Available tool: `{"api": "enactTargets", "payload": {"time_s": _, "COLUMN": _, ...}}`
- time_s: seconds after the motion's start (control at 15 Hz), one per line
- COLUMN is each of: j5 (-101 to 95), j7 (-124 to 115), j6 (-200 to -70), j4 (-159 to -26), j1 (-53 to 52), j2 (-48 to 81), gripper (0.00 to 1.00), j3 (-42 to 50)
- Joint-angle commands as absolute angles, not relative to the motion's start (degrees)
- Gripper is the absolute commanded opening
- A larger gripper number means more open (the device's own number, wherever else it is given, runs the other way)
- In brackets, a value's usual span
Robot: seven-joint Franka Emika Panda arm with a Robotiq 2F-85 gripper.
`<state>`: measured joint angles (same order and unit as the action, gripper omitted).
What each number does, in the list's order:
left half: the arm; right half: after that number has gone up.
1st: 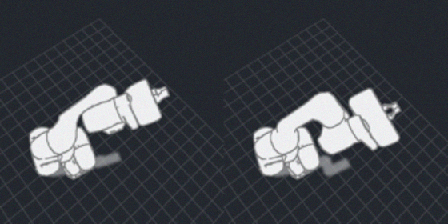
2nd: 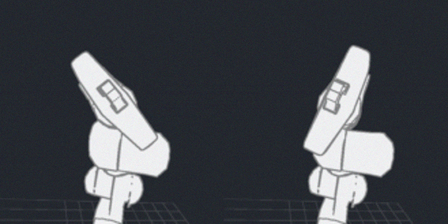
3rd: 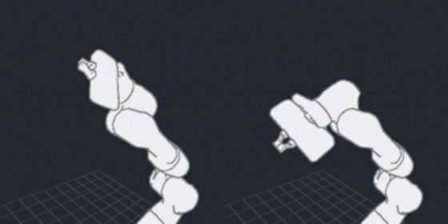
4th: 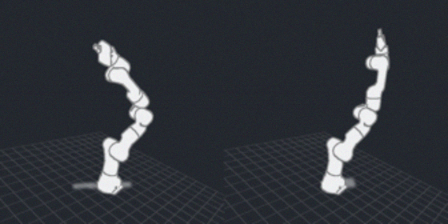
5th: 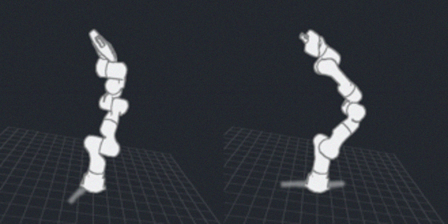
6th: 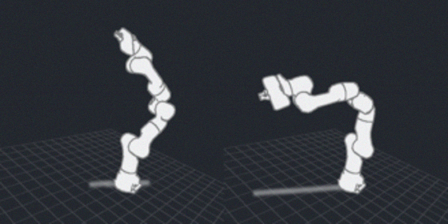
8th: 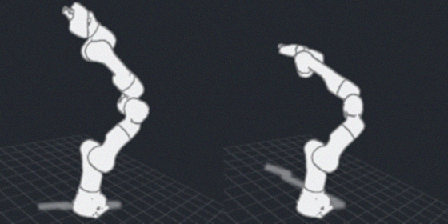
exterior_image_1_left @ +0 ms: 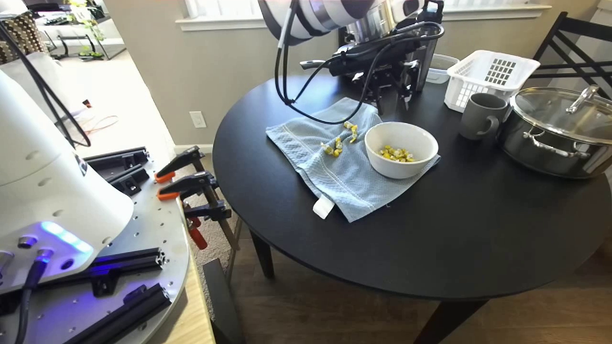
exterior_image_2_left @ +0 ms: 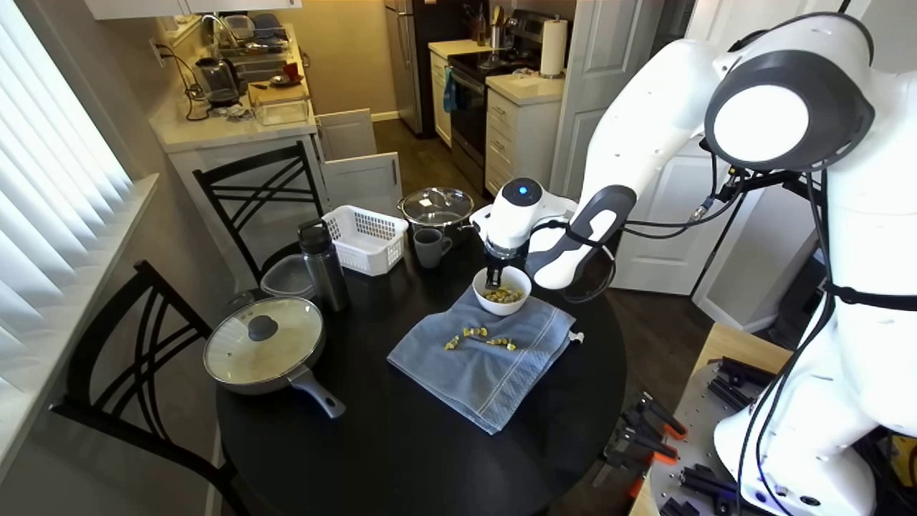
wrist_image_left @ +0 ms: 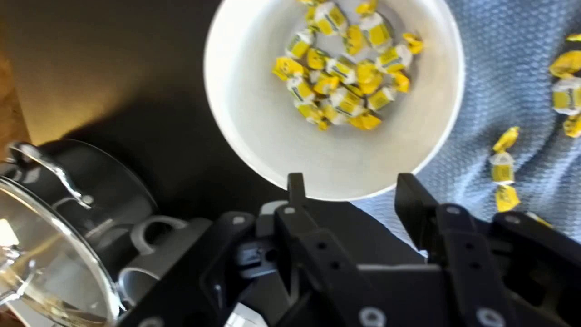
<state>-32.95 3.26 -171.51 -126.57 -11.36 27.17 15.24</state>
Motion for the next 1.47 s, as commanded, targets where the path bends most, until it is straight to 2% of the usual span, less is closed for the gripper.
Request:
{"api": "enactTargets", "payload": {"time_s": 0.0, "j5": -30.82, "j7": 4.75, "j6": -174.6, "j4": -129.41, "j1": -10.37, "j2": 27.23, "gripper": 0.85, "j3": 8.72}}
{"api": "enactTargets", "payload": {"time_s": 0.13, "j5": -29.65, "j7": 5.83, "j6": -174.21, "j4": -129.33, "j1": -9.0, "j2": 28.27, "gripper": 0.97, "j3": 4.12}}
{"api": "enactTargets", "payload": {"time_s": 0.2, "j5": -29.2, "j7": 6.34, "j6": -173.68, "j4": -129.08, "j1": -8.26, "j2": 28.88, "gripper": 1.0, "j3": 2.01}}
{"api": "enactTargets", "payload": {"time_s": 0.67, "j5": -20.78, "j7": 13.43, "j6": -170.9, "j4": -127.01, "j1": -4.29, "j2": 34.16, "gripper": 1.0, "j3": -5.01}}
{"api": "enactTargets", "payload": {"time_s": 1.4, "j5": -19.15, "j7": 14.96, "j6": -165.84, "j4": -119.97, "j1": -0.88, "j2": 39.61, "gripper": 1.0, "j3": -4.6}}
